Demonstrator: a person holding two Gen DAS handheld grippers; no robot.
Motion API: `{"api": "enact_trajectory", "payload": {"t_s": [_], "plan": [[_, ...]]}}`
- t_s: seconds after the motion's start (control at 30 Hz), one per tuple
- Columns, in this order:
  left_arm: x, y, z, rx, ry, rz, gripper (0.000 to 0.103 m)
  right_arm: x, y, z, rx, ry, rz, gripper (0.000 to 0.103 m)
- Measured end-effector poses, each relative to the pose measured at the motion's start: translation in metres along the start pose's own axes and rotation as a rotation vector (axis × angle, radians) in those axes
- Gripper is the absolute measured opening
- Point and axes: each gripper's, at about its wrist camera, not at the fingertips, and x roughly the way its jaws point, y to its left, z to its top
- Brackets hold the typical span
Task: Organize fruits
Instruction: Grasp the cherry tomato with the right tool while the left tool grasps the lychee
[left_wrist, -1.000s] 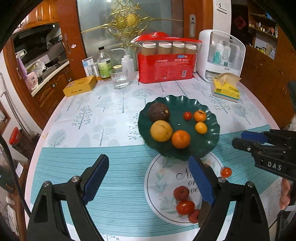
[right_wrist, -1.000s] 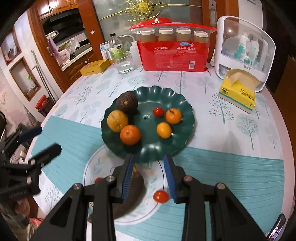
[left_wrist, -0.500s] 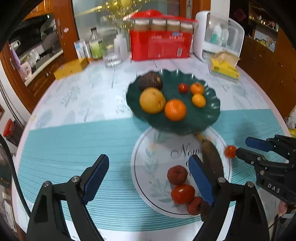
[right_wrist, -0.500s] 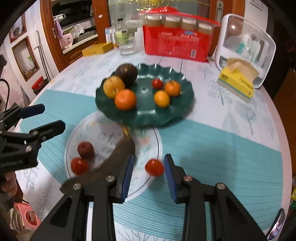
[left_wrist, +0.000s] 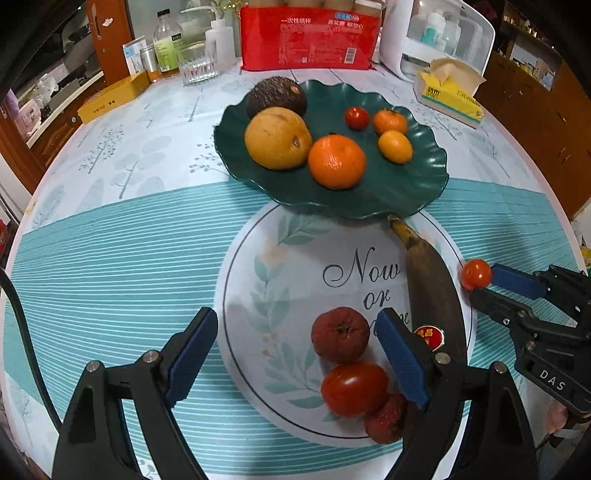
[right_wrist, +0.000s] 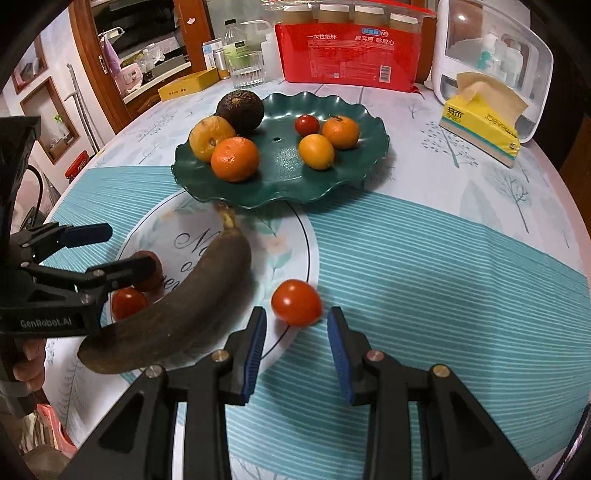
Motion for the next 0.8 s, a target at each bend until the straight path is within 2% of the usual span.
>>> {"api": "enact_trajectory", "payload": {"t_s": [0.17,0.27,0.37,0.5,0.53,0.8], "plan": [[0.007,-0.001,0.001,0.001,0.018,-0.005,0.08,0.01,0.001,0.001,-0.018,0.005,-0.001,0.035],[0.011,-0.001,0.0,-0.01,0.035,-0.031,0.071,0.012,0.002,0.002,-0.027,-0.007,-0.002,0.033],[0.012,-0.001,0.001,-0.009,0.035,-0.035,0.059,0.013,0.004,0.003,-0.036,-0.016,-0.006,0.031],[0.01,-0.002,-0.001,0.0,0.033,-0.052,0.034,0.013,0.005,0.002,-0.047,-0.025,-0.015,0.03],[0.009,-0.002,-0.001,-0.001,0.033,-0.056,0.031,0.013,0.006,0.001,-0.049,-0.027,-0.018,0.03],[0.003,0.004,-0.007,-0.019,0.019,-0.052,0.031,0.012,0.01,0.0,-0.071,-0.031,-0.037,0.03]]}}
